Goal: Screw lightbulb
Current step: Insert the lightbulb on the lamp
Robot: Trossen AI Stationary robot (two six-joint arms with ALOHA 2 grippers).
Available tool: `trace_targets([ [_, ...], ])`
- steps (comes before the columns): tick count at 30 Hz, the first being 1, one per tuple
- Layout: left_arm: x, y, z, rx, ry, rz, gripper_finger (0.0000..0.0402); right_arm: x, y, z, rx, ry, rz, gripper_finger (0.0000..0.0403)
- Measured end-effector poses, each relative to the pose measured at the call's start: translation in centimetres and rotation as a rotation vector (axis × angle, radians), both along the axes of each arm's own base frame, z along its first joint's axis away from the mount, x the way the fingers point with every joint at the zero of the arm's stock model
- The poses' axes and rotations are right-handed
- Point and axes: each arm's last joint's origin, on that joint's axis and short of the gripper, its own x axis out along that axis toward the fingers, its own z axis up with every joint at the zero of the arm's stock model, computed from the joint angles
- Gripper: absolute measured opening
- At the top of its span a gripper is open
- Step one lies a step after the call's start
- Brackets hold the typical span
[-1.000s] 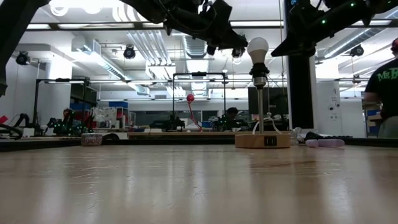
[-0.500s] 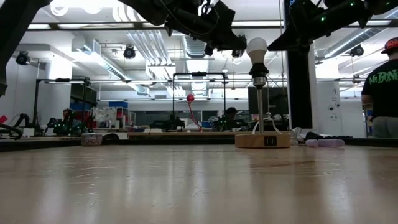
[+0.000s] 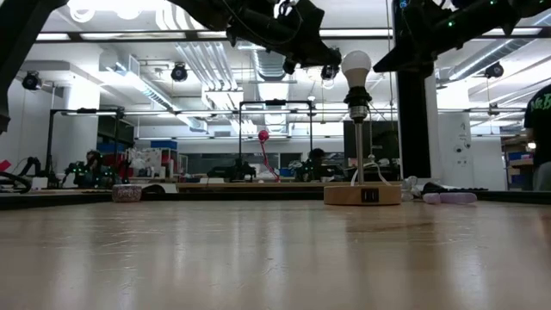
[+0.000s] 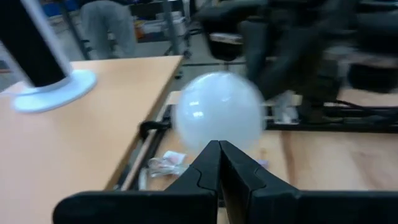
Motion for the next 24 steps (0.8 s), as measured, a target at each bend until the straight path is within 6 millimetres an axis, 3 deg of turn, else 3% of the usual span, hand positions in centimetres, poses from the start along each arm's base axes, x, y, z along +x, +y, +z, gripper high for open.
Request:
trace_targets([
  [4, 0.0, -0.3, 0.2, 0.001, -0.007, -0.056, 0.0000, -0.1, -0.3, 0.0, -0.047, 0.027, -0.068, 0.0013],
  [8, 0.5, 0.0, -0.8, 0.007, 0.014, -0.045, 0.0000, 0.1, -0.7, 0.0, -0.075, 0.023, -0.086, 0.0013],
  [24, 0.9, 0.6, -1.8, 0.021, 0.031, 0.055, 0.0000, 1.2, -0.6, -0.6, -0.007, 0.016, 0.082, 0.0013],
])
